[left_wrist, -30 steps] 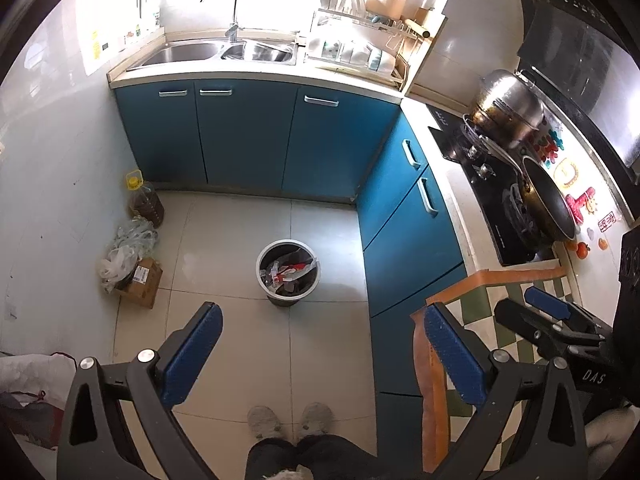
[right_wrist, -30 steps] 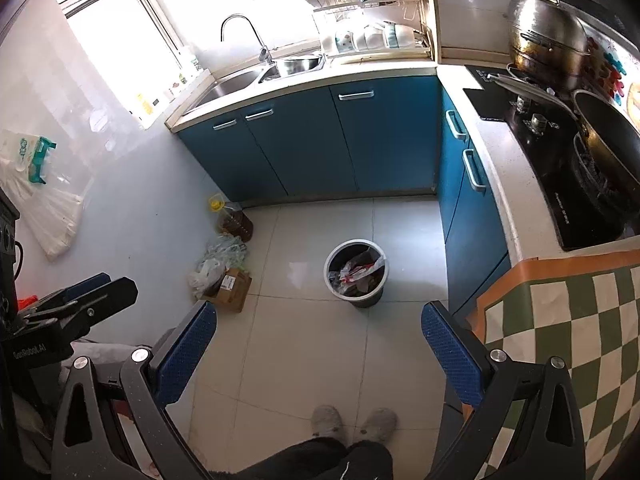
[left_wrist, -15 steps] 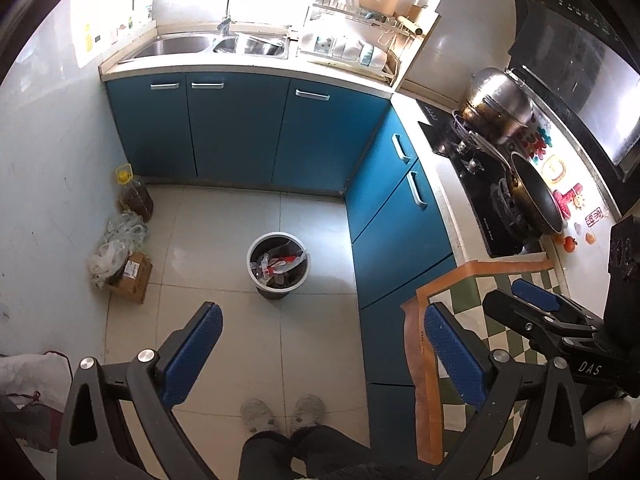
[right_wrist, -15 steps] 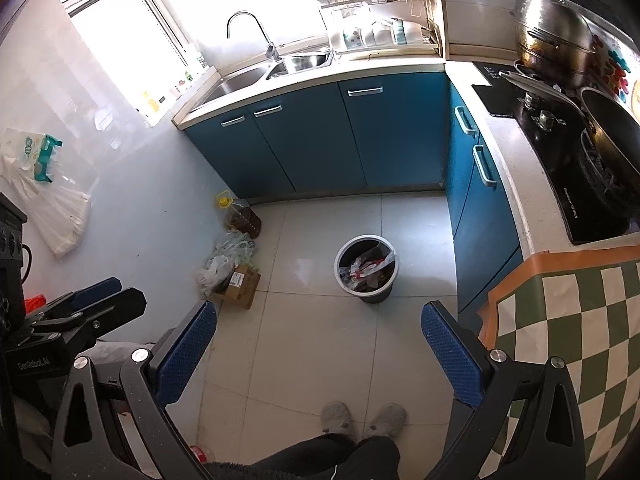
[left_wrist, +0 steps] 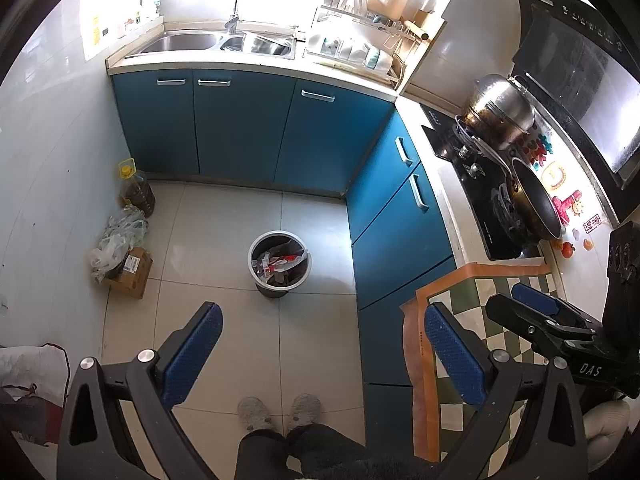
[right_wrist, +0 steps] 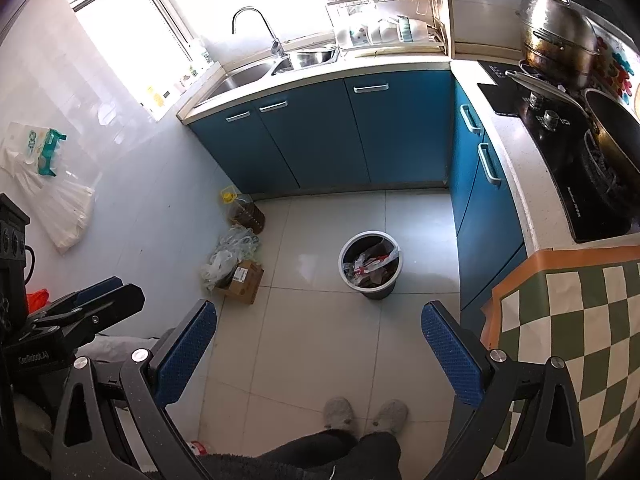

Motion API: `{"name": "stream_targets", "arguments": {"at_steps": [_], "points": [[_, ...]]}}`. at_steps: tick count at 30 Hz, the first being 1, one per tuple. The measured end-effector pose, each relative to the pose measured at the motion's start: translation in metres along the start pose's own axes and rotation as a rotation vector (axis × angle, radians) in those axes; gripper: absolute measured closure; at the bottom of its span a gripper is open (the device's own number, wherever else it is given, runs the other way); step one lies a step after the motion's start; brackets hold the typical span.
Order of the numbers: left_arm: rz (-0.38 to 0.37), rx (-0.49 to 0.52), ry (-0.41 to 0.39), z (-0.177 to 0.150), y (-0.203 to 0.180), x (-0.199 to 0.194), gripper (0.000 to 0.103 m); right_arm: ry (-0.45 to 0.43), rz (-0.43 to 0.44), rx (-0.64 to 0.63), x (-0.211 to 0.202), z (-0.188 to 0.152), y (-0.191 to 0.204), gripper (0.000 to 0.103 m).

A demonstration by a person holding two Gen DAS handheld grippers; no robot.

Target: Collect trash

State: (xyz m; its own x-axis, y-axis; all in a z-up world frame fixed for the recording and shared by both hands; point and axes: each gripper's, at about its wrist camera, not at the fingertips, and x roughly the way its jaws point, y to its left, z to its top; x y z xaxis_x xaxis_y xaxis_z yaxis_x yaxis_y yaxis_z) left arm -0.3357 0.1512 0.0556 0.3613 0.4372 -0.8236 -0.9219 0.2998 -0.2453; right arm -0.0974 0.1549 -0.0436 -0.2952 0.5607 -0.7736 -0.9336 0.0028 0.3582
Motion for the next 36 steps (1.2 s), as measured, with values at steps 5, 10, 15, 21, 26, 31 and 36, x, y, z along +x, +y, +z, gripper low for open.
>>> {"name": "stream_targets", "arguments": {"at_steps": [5, 10, 15, 21, 26, 31, 36], "points": [[-0.003, 0.0, -0.003, -0.001, 0.0, -0.001, 0.0, 0.002, 0.003, -0.006, -0.001, -0.001, 0.001, 0.0], [-0.004, 0.0, -0.004, -0.002, 0.0, -0.003, 0.0, 0.004, 0.007, -0.011, -0.002, -0.001, 0.001, 0.0], [-0.002, 0.001, -0.003, -0.002, 0.0, -0.003, 0.0, 0.008, 0.012, -0.011, -0.001, 0.0, -0.001, 0.0], [-0.002, 0.001, -0.002, -0.002, -0.001, -0.003, 0.0, 0.01, 0.019, -0.008, -0.001, -0.001, -0.004, 0.0], [-0.004, 0.002, -0.002, -0.004, -0.002, -0.004, 0.0, 0.012, 0.024, -0.005, -0.001, -0.002, -0.007, 0.0], [-0.002, 0.007, 0.006, -0.012, -0.007, -0.004, 0.0, 0.025, 0.031, -0.003, 0.003, -0.003, -0.008, 0.0], [0.001, 0.012, 0.015, -0.015, -0.01, -0.002, 0.0, 0.038, 0.037, -0.002, 0.006, -0.007, -0.01, 0.0]]}}
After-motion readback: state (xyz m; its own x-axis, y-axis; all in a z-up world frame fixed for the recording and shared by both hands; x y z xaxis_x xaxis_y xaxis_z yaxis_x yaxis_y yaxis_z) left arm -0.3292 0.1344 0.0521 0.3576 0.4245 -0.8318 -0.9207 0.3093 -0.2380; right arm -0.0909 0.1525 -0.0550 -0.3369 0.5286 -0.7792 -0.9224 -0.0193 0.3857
